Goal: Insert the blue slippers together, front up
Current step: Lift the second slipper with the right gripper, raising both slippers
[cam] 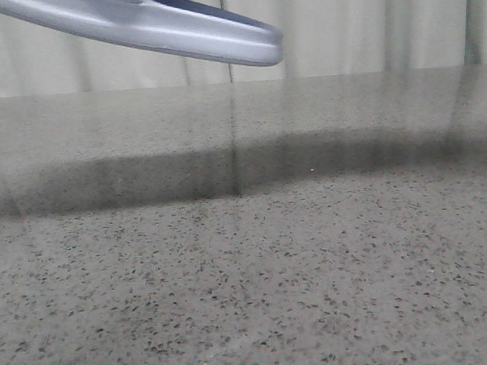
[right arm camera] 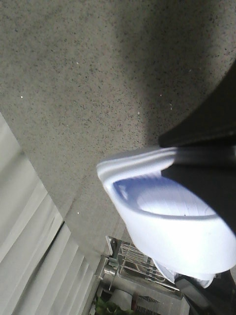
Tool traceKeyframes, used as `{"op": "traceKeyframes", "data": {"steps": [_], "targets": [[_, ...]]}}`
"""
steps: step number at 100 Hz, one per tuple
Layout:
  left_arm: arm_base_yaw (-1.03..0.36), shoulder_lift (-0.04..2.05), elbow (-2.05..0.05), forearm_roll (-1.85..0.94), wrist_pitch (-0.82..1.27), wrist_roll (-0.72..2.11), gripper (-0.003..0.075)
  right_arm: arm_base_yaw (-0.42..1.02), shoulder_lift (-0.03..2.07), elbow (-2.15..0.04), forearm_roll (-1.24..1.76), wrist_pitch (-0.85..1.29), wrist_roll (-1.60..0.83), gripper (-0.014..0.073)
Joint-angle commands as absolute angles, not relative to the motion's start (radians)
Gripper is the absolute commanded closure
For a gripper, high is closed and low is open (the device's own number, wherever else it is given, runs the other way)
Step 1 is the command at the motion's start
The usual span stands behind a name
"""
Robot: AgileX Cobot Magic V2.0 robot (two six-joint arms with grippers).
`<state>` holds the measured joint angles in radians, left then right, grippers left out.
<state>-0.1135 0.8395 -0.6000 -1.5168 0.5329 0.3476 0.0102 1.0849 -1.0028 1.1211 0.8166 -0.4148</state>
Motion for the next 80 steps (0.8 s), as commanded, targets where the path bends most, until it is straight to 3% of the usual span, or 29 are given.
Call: {"op": "traceKeyframes", "data": {"steps": [1, 80], "targets": [[-0.114, 0.828, -0.637, -1.582, 0.606, 0.345, 0.0704, 0.011, 1.073, -1.04, 1.203, 0.836, -0.456, 0.0701], [-0.114, 0.828, -0.637, -1.861, 0.739, 0.463, 0.0704, 0.011, 1.073, -1.038, 1.039, 0.761, -0.456, 0.0701]]}}
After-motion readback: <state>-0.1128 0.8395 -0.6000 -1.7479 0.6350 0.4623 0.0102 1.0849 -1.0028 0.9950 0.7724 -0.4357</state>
